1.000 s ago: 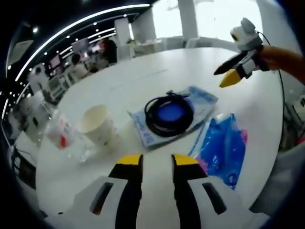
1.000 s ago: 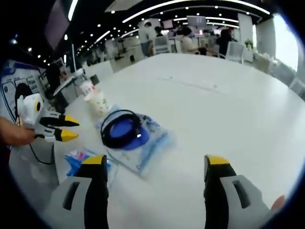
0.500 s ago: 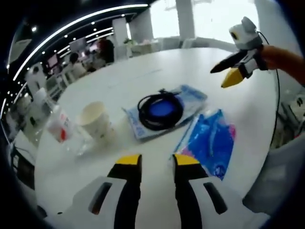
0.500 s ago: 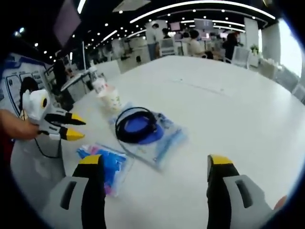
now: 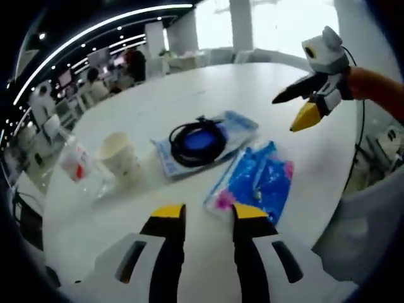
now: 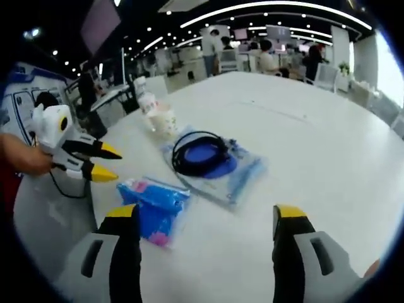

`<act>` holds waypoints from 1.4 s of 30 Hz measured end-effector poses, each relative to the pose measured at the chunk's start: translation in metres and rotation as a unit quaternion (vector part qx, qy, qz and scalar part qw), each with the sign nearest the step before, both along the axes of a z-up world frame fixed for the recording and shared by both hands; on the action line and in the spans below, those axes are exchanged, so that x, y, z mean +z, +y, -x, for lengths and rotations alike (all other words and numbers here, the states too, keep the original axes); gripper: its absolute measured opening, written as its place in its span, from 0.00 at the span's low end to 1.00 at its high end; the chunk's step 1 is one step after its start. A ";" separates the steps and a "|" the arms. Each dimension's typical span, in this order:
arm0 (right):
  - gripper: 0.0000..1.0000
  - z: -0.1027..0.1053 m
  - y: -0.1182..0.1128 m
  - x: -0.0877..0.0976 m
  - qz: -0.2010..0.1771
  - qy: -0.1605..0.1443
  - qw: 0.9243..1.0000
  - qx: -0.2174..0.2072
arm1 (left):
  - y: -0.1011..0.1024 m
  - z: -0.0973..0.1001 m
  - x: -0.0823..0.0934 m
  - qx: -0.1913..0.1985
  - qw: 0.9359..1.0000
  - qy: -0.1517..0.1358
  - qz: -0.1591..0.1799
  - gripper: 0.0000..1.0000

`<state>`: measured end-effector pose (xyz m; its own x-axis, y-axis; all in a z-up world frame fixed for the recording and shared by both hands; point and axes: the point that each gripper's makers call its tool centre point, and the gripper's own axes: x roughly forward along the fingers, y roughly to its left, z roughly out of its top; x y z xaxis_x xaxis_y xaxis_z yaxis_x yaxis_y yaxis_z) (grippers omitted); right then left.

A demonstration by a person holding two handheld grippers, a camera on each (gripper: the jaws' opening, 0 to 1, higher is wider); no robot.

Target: Arrange the tabletop items into an orderly group along one side of the table until the central work area is clear of visible clutter.

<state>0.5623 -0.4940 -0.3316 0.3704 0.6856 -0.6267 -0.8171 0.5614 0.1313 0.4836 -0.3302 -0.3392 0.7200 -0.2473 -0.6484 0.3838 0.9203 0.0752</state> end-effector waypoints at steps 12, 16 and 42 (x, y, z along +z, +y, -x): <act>0.83 0.018 0.007 -0.008 0.000 0.007 1.000 0.014 | -0.026 0.027 -0.024 -0.005 0.995 0.081 0.061 0.51; 0.82 0.022 0.009 -0.011 0.001 0.011 1.000 0.017 | -0.030 0.029 -0.026 -0.001 0.993 0.090 0.073 0.54; 0.21 0.044 0.030 -0.039 0.014 0.086 0.996 0.027 | -0.028 0.015 -0.046 0.015 0.992 0.113 0.052 0.20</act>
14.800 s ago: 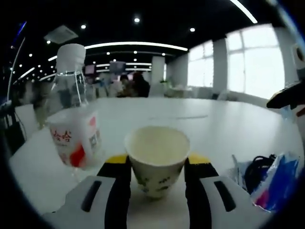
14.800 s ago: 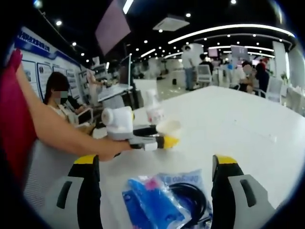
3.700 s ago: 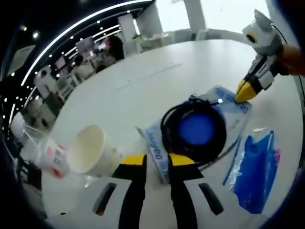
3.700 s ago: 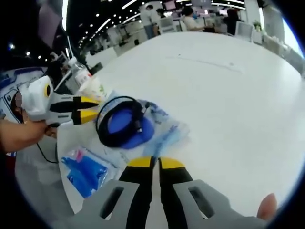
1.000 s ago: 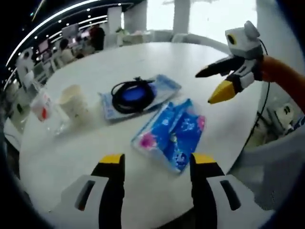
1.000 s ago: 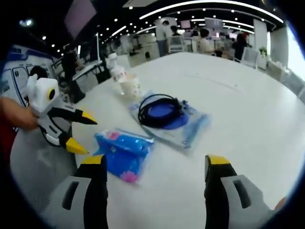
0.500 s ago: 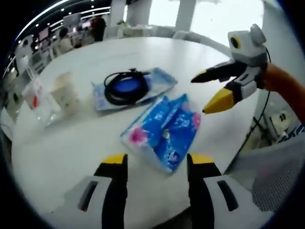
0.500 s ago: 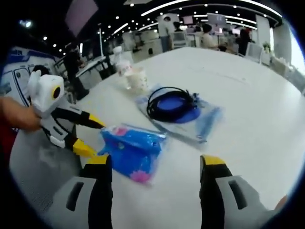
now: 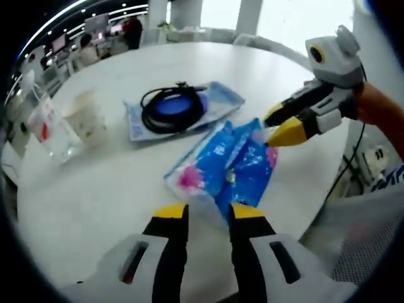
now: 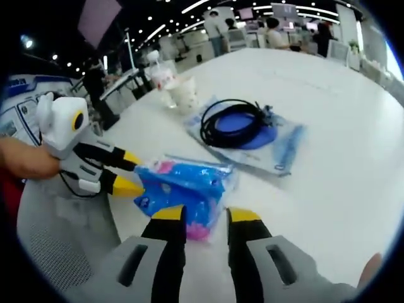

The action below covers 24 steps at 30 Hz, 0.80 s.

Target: Arrange the tabletop items into an orderly group along one side of the table until the central work area is clear of visible clutter.

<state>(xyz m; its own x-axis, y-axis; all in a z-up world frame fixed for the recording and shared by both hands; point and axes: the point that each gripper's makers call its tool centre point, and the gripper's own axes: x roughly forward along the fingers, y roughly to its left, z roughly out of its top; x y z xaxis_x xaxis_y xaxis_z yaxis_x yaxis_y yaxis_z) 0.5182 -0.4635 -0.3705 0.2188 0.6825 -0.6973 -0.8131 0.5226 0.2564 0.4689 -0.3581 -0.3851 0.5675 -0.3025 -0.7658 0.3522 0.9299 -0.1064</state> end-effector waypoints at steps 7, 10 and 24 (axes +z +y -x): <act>0.06 -0.001 -0.006 -0.004 0.004 0.006 1.000 -0.002 | 0.003 -0.004 -0.001 0.005 1.000 -0.003 -0.004 0.03; 0.02 -0.001 -0.007 -0.004 0.003 0.003 1.000 -0.005 | 0.003 -0.007 0.001 0.004 1.000 -0.009 -0.006 0.00; 0.01 -0.012 -0.037 0.028 -0.012 -0.027 0.999 -0.044 | -0.021 -0.028 0.033 -0.028 0.998 -0.059 0.003 0.00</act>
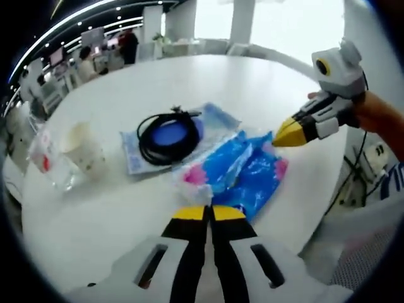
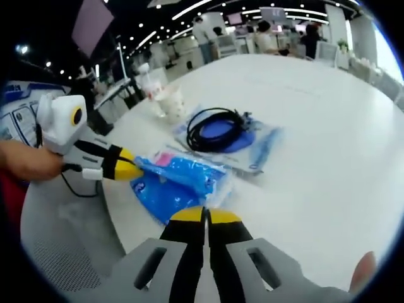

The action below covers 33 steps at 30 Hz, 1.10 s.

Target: Arrange the tabletop items into an orderly group along one side of the table until the central work area is clear of visible clutter.

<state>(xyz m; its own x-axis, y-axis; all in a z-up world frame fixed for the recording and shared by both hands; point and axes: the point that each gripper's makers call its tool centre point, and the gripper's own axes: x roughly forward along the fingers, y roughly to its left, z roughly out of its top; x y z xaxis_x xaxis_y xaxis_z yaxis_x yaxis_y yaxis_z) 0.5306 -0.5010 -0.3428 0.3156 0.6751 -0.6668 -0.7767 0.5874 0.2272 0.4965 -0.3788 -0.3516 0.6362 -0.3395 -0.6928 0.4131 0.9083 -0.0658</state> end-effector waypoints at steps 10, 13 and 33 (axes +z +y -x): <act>0.01 -0.025 -0.044 0.025 -0.001 -0.028 0.999 -0.045 | -0.044 -0.042 0.027 -0.031 0.999 -0.037 0.006 0.00; 0.01 -0.032 -0.058 0.030 -0.003 -0.034 0.998 -0.058 | -0.056 -0.053 0.030 -0.042 0.998 -0.047 -0.001 0.00; 0.01 -0.076 -0.129 0.036 0.003 -0.051 0.993 -0.106 | -0.127 -0.105 0.033 -0.073 0.996 -0.057 -0.003 0.00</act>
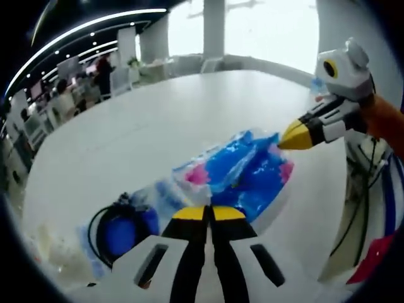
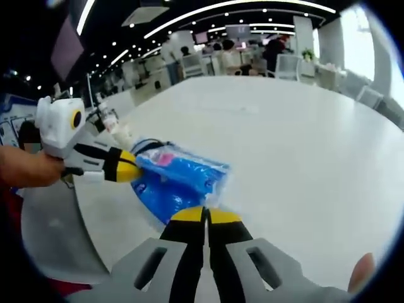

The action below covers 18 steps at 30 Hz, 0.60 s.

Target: Arrange the tabletop items into an orderly group along one side of the table until the central work area is clear of visible clutter.

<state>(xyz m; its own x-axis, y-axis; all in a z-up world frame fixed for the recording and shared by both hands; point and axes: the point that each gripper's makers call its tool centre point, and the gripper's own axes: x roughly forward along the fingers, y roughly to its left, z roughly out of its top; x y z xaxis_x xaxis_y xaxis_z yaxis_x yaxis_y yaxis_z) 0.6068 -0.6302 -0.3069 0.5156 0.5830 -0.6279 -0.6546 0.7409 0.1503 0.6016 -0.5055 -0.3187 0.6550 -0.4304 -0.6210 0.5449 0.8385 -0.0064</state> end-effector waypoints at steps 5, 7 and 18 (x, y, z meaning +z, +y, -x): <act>0.01 -0.008 -0.008 -0.002 0.002 -0.001 1.000 -0.005 | -0.009 -0.009 -0.002 -0.001 1.000 0.001 0.000 0.00; 0.01 -0.012 -0.012 -0.003 0.002 -0.001 1.000 -0.007 | -0.012 -0.014 -0.003 -0.001 1.000 0.000 0.002 0.00; 0.01 -0.028 -0.024 -0.015 0.009 0.000 1.000 -0.010 | -0.025 -0.027 -0.020 0.000 1.000 -0.002 0.018 0.00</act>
